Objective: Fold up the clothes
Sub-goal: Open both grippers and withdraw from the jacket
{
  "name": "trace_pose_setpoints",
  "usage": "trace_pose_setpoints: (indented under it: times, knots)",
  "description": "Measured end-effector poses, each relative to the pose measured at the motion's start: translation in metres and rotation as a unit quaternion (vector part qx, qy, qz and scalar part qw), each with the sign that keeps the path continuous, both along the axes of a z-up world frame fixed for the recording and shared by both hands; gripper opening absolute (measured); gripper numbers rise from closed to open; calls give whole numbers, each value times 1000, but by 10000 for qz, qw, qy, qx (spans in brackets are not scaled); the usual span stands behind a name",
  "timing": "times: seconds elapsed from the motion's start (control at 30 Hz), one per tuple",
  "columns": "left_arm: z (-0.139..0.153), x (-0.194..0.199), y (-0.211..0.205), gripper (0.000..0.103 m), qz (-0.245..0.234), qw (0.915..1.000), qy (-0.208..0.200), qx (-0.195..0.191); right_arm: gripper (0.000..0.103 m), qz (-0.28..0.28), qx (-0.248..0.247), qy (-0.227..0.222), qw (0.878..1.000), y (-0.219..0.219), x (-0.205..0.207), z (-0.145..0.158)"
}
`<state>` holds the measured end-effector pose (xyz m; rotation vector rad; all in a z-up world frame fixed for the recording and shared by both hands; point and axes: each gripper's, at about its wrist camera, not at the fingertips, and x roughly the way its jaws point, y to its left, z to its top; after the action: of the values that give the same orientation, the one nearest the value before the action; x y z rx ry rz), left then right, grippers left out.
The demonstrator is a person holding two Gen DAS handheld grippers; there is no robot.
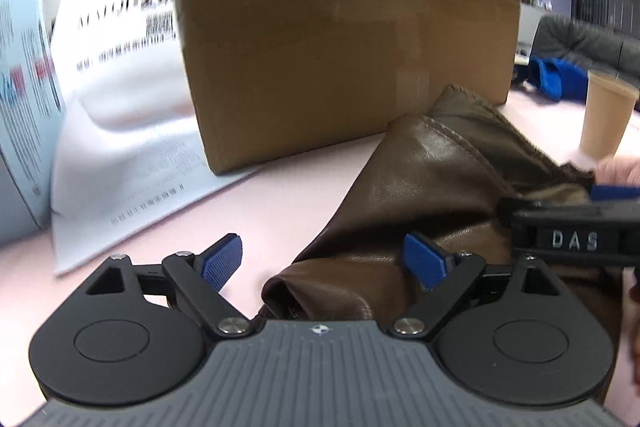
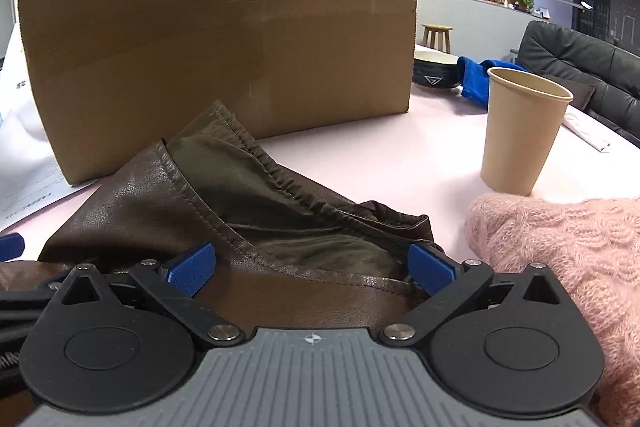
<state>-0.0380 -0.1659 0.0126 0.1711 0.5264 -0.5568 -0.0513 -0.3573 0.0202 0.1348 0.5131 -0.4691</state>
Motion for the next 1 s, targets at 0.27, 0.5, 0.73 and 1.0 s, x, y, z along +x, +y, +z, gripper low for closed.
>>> trace_pose_setpoints:
  times: [0.27, 0.5, 0.73, 1.0]
  knots:
    - [48, -14, 88, 90, 527, 9962, -622, -309, 103, 507, -633, -1693, 9822, 88, -42, 47]
    - [51, -9, 182, 103, 1321, 9881, -735, -281, 103, 1646, -46, -1478, 9752, 170, -18, 54]
    - [19, 4, 255, 103, 1842, 9824, -301, 100, 103, 1792, 301, -553, 9818, 258, 26, 19]
    - [-16, 38, 286, 103, 2524, 9648, 278, 677, 103, 1695, 300, 527, 9837, 291, 85, -24]
